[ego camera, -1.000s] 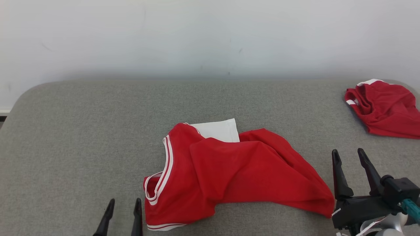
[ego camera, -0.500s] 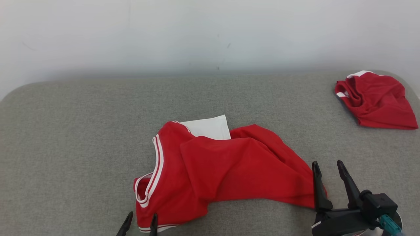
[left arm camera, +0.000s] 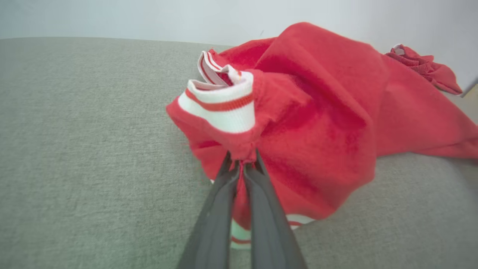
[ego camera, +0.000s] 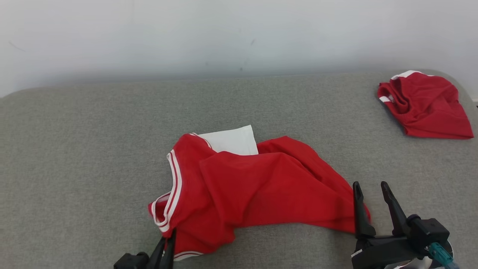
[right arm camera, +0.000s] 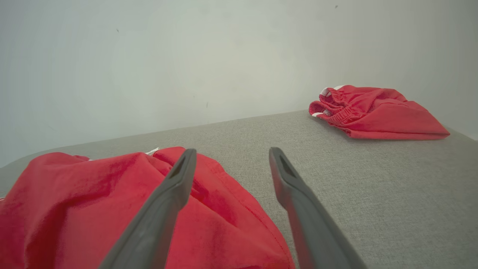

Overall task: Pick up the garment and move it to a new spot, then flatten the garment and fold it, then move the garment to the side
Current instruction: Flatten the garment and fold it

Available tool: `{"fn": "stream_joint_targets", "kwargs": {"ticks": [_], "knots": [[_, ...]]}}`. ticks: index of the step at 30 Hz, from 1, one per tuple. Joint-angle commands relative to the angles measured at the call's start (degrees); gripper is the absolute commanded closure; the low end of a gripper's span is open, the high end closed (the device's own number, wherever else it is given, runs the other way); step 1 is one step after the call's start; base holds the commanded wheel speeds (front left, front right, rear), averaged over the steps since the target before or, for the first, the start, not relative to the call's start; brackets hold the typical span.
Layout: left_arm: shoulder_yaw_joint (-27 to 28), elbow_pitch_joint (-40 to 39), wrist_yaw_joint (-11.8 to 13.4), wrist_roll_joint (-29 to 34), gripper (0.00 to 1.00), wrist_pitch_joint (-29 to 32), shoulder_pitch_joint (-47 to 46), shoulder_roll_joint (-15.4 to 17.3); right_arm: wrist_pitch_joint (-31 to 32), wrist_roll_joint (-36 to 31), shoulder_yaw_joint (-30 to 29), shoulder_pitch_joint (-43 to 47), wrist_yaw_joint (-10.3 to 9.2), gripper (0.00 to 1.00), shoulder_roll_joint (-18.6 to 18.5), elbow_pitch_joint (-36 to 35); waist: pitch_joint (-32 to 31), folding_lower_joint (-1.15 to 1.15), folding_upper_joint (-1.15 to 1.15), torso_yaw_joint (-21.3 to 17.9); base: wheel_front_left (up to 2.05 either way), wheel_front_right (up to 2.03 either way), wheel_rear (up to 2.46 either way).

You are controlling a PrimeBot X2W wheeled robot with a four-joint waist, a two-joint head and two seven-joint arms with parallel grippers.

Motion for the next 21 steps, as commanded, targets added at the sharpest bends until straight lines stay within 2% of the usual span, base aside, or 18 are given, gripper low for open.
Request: {"fn": "stream_joint_targets", "kwargs": {"ticks": [1,9,14,18,21], "knots": [[-1.39,-2.07,0.08,-0.42,1.00,-0.13,-0.51,0.49,-0.28,0.20,-0.32,0.34,-0.17,0.00,0.23,-0.36,0.10,0.00,0.00,1.05,0.00,0.00,0.00],[-10.39,-10.53,0.08,-2.55,1.00,-0.13,1.91,2.41,-0.29,0.62,-0.35,1.01,-0.17,0.00,0.33,-0.46,-0.25,0.00,0.00,4.50,0.00,0.00,0.00],[-18.39,-15.84,0.07,-5.19,1.00,-0.13,4.02,5.49,-0.29,0.80,0.01,0.95,-0.17,0.00,0.38,-0.39,-0.29,0.00,0.00,6.54,0.00,0.00,0.00],[-24.06,-22.46,0.07,-10.37,1.00,0.11,5.31,8.49,-0.20,0.97,-0.09,0.95,-0.17,0.00,0.41,-0.53,0.12,0.00,0.00,7.80,0.00,0.00,0.00],[-25.34,-25.79,0.07,-12.03,1.00,0.83,5.18,10.48,-0.19,1.21,-0.08,0.72,-0.17,0.00,0.42,-0.50,0.49,0.00,0.00,8.06,0.00,0.00,0.00]]}}
